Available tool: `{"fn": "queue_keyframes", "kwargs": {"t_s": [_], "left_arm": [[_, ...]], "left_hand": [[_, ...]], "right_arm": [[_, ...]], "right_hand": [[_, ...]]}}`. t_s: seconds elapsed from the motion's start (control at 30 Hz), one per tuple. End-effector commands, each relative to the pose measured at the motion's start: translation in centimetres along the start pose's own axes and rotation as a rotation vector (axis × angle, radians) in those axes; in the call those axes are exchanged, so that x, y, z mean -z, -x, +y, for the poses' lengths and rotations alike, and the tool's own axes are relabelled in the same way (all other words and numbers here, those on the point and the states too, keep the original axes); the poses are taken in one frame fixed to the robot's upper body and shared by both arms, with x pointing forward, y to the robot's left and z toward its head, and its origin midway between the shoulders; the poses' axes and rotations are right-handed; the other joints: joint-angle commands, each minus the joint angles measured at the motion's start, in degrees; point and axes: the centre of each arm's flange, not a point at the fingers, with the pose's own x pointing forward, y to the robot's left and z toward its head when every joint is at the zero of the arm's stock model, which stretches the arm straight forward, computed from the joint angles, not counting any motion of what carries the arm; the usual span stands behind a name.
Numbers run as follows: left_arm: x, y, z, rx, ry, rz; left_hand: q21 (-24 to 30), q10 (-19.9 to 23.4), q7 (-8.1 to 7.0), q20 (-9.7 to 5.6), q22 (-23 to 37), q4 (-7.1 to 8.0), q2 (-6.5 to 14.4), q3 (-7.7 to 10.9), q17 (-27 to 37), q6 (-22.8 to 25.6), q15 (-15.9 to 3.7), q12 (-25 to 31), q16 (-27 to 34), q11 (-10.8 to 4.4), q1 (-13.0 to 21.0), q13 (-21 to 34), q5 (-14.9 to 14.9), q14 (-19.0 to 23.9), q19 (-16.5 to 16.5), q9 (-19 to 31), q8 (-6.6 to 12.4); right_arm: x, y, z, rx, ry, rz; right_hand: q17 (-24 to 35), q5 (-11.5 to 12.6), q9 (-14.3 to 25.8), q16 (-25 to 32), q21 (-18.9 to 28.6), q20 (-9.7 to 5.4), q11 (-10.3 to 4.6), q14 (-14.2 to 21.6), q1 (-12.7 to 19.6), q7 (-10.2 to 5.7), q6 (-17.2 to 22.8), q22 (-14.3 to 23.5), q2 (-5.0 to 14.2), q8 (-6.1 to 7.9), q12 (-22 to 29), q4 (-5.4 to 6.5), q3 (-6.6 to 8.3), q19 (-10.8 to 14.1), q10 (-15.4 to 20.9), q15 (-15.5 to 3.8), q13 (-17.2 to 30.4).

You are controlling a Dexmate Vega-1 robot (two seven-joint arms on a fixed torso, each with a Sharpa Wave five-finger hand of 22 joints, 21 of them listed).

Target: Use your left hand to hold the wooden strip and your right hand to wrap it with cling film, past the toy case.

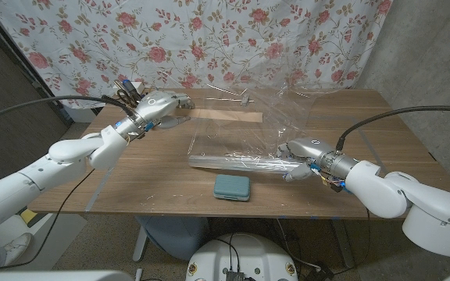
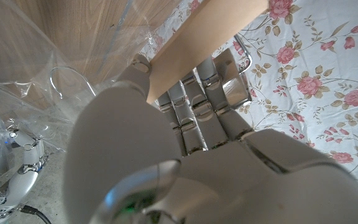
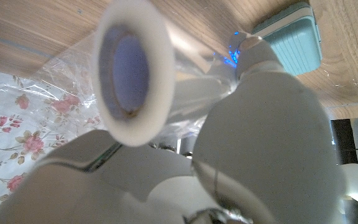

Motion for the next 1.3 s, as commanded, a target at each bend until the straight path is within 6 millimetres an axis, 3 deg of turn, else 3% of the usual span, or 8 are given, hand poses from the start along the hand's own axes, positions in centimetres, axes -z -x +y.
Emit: {"fn": "queue_keyframes", "kwargs": {"t_s": [0.03, 0.63, 1.3], "left_arm": [[0.3, 0.2, 0.5, -0.021, 0.053, 0.03], [0.1, 0.5, 1.9, -0.066, 0.081, 0.04], [-1.1, 2.0, 2.1, -0.093, 0.115, 0.045]], "left_hand": [[0.5, 2.2, -2.96, -0.05, 0.4, 0.1, 1.0, 5.64, 0.3, 3.1, -6.24, 1.5, 0.2, -2.35, 0.1, 0.7, 0.1, 5.8, -0.1, 0.1, 6.77], [0.6, 2.1, -2.94, -0.06, 0.5, 0.08, 1.0, 5.6, 0.3, 2.8, -6.25, 1.6, 0.2, -2.53, 0.0, 0.8, 0.2, 5.8, -0.1, 0.1, 7.02], [0.7, 1.6, -3.02, -0.09, 0.4, 0.13, 1.3, 5.6, 0.4, 2.6, -6.27, 1.7, 0.1, -2.38, -0.1, 1.2, 0.2, 5.6, -0.3, -0.1, 7.29]], "right_arm": [[-0.4, -0.6, 0.1, 0.012, 0.001, 0.002], [-0.2, -1.4, 0.8, 0.068, 0.022, 0.096], [0.8, -0.6, 1.3, 0.123, 0.088, 0.21]], "right_hand": [[0.2, -0.1, 0.1, 20.8, 0.4, -4.63, -14.67, 11.6, 9.9, -0.15, 0.5, 0.2, 9.9, 0.33, 22.1, -0.6, 6.09, 1.5, 15.1, -13.53, 1.8], [0.1, 1.0, -0.6, 20.8, 1.0, -4.64, -14.61, 12.3, 11.3, 0.95, 0.7, 2.1, 9.49, 0.17, 22.2, -1.2, 7.05, 2.9, 15.1, -13.53, 1.8], [0.1, 2.9, -0.6, 20.5, 0.5, -4.62, -14.63, 13.1, 12.1, 1.21, 1.1, 3.6, 8.64, 0.41, 22.2, -1.0, 7.98, 3.2, 15.7, -13.51, 1.8]]}}
